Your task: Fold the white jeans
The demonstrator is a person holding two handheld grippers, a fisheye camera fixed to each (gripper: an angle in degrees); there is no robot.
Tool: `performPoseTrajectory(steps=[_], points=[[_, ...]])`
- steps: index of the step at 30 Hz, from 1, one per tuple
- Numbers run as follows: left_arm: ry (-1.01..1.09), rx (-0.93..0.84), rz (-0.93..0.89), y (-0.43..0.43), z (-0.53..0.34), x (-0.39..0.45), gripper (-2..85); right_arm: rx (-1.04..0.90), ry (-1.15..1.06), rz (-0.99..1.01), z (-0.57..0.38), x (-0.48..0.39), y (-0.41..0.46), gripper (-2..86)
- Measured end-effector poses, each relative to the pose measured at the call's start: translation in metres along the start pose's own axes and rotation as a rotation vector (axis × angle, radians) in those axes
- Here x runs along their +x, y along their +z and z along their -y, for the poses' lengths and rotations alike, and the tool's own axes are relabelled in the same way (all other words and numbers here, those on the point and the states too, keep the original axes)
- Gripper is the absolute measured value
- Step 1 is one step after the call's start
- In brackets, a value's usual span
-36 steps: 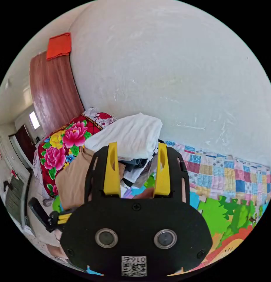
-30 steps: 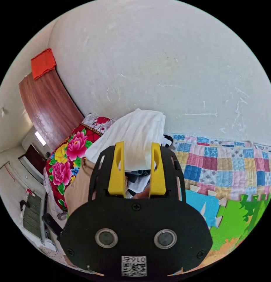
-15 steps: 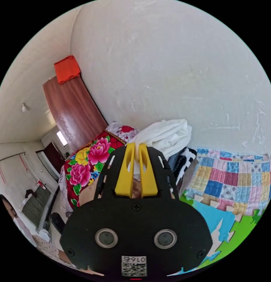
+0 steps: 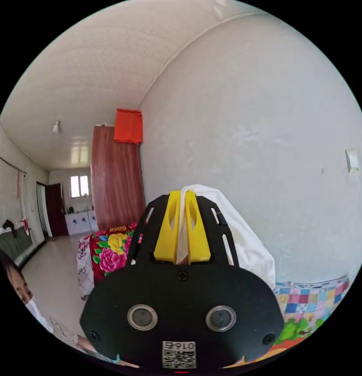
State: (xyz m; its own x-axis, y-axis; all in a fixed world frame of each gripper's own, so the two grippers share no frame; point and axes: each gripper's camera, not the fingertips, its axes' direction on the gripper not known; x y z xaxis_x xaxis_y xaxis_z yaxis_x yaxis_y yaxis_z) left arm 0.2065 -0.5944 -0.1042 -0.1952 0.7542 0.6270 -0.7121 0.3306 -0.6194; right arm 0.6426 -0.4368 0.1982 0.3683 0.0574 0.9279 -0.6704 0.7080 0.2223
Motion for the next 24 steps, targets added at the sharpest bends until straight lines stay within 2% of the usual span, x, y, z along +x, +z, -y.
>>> performPoseTrajectory(steps=[5,9,11,14,16,17,18,20,22,24], points=[[0.001,0.005,0.048,-0.006,0.020,0.032,-1.0,-0.432,-0.230,-0.278,-0.027,-0.048,-0.058,0.4],[0.032,0.000,0.108,-0.010,0.038,0.065,-1.0,-0.810,-0.270,-0.310,-0.121,-0.059,-0.072,0.7],[0.050,-0.006,0.131,-0.012,0.046,0.080,-1.0,-0.873,-0.297,-0.328,-0.166,-0.063,-0.080,1.0],[0.071,0.001,0.171,-0.017,0.058,0.106,-1.0,-0.860,-0.288,-0.260,-0.219,-0.071,-0.101,1.8],[0.121,-0.008,0.171,-0.019,0.069,0.135,-0.9,-0.953,-0.225,-0.118,-0.252,-0.075,-0.104,2.7],[0.135,-0.011,0.162,-0.020,0.072,0.144,-0.9,-1.075,-0.158,-0.016,-0.281,-0.077,-0.099,3.5],[0.176,-0.020,0.109,-0.021,0.078,0.163,-0.9,-1.196,-0.083,0.054,-0.313,-0.078,-0.096,4.5],[0.262,-0.044,-0.030,-0.022,0.086,0.197,-0.7,-1.280,0.023,0.095,-0.355,-0.083,-0.105,5.1],[0.335,-0.078,-0.224,-0.023,0.094,0.248,0.0,-1.268,0.076,0.135,-0.378,-0.090,-0.129,4.9],[0.349,-0.120,-0.345,-0.023,0.099,0.288,2.2,-1.113,0.044,0.158,-0.383,-0.100,-0.186,5.3]])
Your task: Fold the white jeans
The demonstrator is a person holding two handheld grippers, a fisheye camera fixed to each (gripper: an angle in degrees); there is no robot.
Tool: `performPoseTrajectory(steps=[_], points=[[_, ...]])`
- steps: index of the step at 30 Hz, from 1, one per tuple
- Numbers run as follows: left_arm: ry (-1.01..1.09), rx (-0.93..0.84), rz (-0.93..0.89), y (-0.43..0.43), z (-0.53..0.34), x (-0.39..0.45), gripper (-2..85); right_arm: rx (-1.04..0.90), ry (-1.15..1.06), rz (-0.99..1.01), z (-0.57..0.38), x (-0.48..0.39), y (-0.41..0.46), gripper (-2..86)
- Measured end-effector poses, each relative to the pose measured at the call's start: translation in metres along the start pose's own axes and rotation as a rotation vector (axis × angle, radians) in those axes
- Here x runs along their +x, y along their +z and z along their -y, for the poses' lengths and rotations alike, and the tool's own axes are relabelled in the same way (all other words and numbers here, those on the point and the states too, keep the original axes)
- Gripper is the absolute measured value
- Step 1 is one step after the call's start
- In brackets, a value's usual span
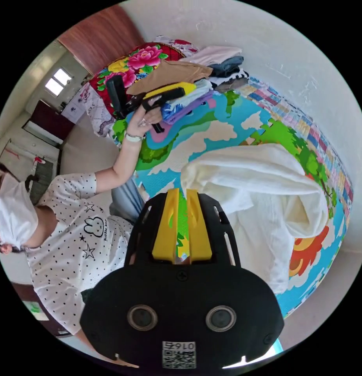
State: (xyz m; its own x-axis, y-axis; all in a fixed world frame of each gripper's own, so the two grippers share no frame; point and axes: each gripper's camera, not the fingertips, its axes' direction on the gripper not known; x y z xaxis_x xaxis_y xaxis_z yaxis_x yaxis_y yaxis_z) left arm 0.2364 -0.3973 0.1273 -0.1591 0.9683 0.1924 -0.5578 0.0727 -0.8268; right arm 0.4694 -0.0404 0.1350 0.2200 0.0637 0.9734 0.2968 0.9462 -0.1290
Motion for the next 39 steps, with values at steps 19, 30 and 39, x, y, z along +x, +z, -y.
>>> performPoseTrajectory(steps=[19,30,39], points=[[-0.125,-0.212,0.702,-0.064,0.026,0.152,2.6,0.638,0.355,-0.614,-0.376,-0.111,0.081,11.6],[-0.219,-0.294,0.675,-0.162,-0.008,0.213,8.1,0.720,0.249,-0.755,-0.324,-0.153,0.163,16.1],[-0.285,-0.473,0.518,-0.126,-0.038,0.247,11.8,0.476,0.137,-0.461,-0.224,-0.160,0.263,15.2]])
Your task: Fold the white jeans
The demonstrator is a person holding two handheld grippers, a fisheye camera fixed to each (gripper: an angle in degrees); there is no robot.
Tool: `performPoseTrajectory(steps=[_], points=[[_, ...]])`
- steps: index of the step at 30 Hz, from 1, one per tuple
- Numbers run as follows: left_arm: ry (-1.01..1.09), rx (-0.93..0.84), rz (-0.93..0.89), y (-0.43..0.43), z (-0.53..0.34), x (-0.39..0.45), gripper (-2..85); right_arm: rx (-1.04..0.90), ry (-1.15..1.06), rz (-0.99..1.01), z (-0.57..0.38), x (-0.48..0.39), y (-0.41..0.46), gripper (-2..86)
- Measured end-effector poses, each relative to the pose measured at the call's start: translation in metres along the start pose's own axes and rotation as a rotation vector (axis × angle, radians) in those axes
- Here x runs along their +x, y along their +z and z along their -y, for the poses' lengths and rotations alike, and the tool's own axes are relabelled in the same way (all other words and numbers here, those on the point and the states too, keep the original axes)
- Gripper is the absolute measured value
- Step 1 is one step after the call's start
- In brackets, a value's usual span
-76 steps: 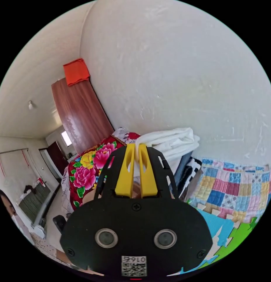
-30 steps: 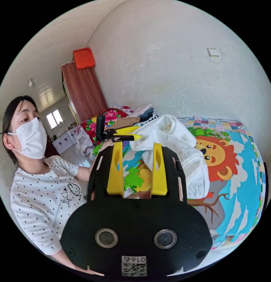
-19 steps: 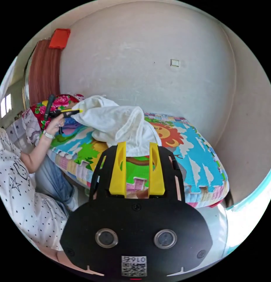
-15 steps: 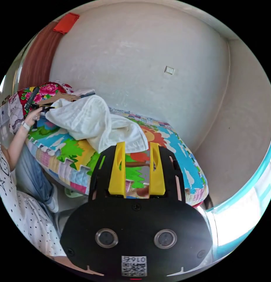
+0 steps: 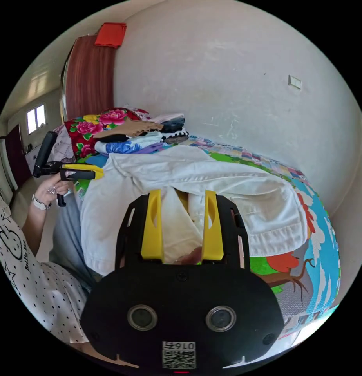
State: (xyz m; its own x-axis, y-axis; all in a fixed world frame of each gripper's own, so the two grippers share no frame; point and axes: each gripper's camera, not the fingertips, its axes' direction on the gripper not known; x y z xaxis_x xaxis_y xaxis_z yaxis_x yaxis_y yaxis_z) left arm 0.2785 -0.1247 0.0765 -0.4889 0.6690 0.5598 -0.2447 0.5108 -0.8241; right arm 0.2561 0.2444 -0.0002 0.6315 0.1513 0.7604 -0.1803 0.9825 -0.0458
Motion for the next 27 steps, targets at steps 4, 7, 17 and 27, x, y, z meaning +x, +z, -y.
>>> performPoseTrajectory(steps=[4,7,17,27], points=[[0.133,-0.060,0.096,0.004,-0.002,0.033,15.4,-0.010,-0.091,-0.201,0.006,-0.041,0.008,16.6],[0.208,-0.085,0.162,0.012,-0.015,0.048,16.1,0.034,-0.155,-0.385,0.000,-0.060,0.005,17.3],[0.187,-0.038,0.115,0.010,-0.055,0.028,7.4,-0.123,0.086,-0.561,-0.002,-0.021,0.036,17.2],[0.058,0.128,-0.004,-0.025,-0.109,-0.034,0.1,-0.125,0.096,-0.518,0.003,-0.028,0.051,1.1]])
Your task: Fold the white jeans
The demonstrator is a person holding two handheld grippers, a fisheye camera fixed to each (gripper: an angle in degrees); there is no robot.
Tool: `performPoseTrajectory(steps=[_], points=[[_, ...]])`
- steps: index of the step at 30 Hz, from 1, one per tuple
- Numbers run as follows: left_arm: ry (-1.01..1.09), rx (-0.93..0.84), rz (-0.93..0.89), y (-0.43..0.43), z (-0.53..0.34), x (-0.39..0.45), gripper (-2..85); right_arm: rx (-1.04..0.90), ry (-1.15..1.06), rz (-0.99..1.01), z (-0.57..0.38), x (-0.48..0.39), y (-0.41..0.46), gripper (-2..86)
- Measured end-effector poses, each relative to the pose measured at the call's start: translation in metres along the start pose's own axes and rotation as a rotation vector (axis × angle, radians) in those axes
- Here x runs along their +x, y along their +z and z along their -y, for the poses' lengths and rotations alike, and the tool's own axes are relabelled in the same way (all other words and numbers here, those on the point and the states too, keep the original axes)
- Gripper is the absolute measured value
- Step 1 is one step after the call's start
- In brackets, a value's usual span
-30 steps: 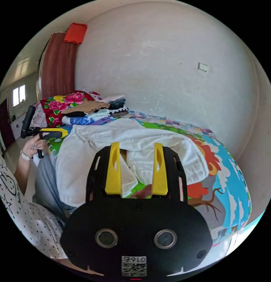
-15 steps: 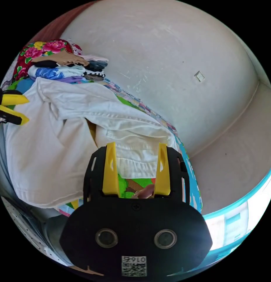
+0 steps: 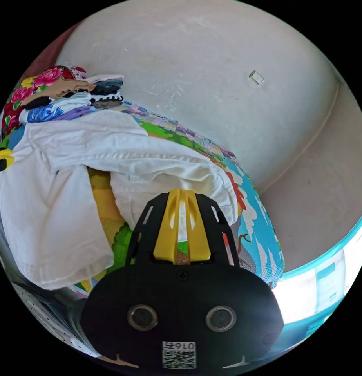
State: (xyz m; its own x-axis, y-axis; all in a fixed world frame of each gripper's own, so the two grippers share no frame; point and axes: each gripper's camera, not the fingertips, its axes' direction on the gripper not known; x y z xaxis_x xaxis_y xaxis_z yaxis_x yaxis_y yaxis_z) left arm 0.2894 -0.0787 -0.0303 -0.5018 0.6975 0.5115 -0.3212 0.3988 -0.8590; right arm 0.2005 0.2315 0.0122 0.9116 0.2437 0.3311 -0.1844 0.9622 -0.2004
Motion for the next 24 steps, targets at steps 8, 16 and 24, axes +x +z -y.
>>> performPoseTrajectory(steps=[8,16,24], points=[[-0.017,0.083,0.257,-0.011,-0.019,-0.039,-0.8,-0.004,0.157,-0.181,-0.012,0.022,-0.006,1.2],[-0.002,0.031,-0.170,0.054,-0.046,-0.051,10.6,0.069,0.167,-0.028,-0.011,0.025,-0.027,6.5],[-0.010,-0.172,0.062,0.101,-0.091,-0.058,19.4,0.277,-0.069,0.146,0.007,-0.004,-0.085,17.2]])
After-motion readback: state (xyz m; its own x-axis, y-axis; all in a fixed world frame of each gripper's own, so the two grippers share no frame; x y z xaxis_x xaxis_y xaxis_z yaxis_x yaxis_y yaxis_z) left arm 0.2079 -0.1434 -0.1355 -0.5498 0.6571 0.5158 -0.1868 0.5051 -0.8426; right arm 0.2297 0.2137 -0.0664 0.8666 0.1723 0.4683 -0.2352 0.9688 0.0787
